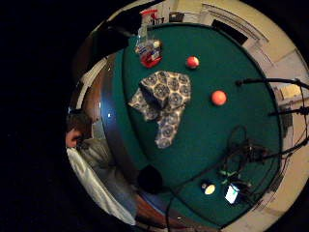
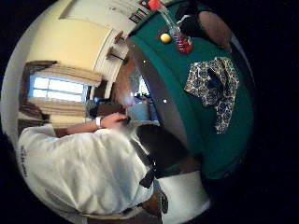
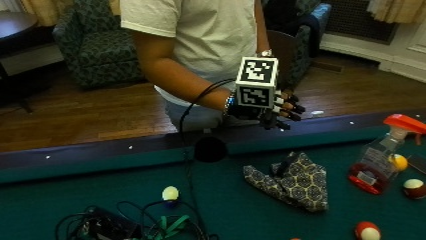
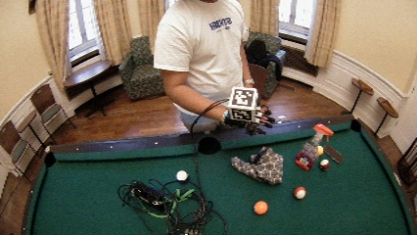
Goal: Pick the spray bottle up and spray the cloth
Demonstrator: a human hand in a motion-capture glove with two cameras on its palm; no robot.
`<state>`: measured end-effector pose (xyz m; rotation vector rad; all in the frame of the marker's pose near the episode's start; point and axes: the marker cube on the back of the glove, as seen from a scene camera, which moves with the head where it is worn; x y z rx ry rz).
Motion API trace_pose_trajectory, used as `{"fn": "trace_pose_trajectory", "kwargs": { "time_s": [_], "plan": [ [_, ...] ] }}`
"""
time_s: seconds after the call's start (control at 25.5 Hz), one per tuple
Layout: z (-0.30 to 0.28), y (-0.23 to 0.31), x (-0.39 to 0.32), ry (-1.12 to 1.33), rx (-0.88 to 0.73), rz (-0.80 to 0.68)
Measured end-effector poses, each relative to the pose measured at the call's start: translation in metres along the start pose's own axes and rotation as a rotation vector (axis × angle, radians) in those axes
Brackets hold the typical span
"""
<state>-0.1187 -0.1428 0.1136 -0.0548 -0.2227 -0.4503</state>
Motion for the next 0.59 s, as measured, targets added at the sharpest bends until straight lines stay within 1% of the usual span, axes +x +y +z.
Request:
{"fn": "trace_pose_trajectory", "kwargs": {
  "time_s": [0.27,0.59],
  "plan": [
    [0.0,0.014,0.008,0.009,-0.009,0.025],
    [-0.001,0.015,0.013,-0.008,-0.005,0.054]
  ]
}}
